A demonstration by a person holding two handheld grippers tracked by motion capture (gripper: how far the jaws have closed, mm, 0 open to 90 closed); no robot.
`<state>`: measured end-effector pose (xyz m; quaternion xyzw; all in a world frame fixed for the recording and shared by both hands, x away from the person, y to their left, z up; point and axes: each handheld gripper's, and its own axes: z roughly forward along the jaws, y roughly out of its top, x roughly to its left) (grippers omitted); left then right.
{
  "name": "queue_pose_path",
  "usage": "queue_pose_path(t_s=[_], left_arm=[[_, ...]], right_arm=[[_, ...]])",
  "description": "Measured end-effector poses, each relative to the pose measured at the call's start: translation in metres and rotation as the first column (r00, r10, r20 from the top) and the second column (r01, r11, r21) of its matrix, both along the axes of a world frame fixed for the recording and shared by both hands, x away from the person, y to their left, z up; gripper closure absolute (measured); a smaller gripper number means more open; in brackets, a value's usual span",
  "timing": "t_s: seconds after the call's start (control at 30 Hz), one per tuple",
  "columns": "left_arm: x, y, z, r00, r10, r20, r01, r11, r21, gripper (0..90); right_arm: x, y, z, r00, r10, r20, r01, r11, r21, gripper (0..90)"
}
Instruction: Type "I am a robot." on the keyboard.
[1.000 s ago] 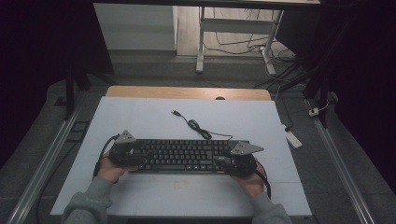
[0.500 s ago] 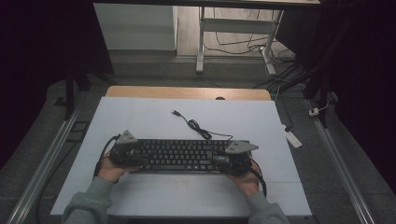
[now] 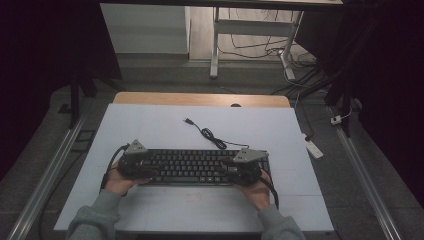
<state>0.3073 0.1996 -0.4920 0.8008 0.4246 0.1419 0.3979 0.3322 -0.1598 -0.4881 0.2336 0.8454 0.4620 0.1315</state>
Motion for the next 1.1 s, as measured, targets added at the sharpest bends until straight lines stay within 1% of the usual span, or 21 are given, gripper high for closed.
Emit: queue_pose_path(t_s=[0.23, 0.5, 0.53, 0.67, 0.87, 1.1], left_arm=[[0.0, -0.001, 0.0, 1.0, -0.002, -0.004, 0.002, 1.0, 0.0, 29.4], [0.001, -0.002, -0.001, 0.9999, -0.002, -0.012, 0.002, 1.0, 0.002, 28.0], [0.001, -0.002, -0.001, 0.9999, -0.002, -0.013, 0.002, 1.0, 0.002, 27.8], [0.0, -0.003, -0.001, 0.9999, -0.004, -0.012, 0.004, 1.0, 0.002, 27.5], [0.0, -0.003, -0.001, 0.9999, -0.009, -0.011, 0.009, 0.9999, 0.005, 27.2], [0.0, -0.003, -0.001, 0.9999, -0.009, -0.011, 0.009, 0.9999, 0.006, 26.9]], right_arm=[[0.003, 0.017, 0.001, 0.9977, 0.06, -0.033, -0.06, 0.9982, 0.002, 89.2], [0.004, 0.04, 0.0, 0.9938, 0.102, -0.043, -0.103, 0.9946, -0.013, 89.6], [0.005, 0.042, 0.0, 0.9936, 0.105, -0.043, -0.106, 0.9942, -0.019, 89.6], [0.006, 0.049, -0.004, 0.9927, 0.11, -0.05, -0.111, 0.9937, -0.017, 89.5], [0.008, 0.063, -0.011, 0.9903, 0.121, -0.069, -0.124, 0.9912, -0.047, 89.3], [0.011, 0.077, -0.016, 0.9867, 0.138, -0.086, -0.143, 0.9878, -0.061, 89.0]])
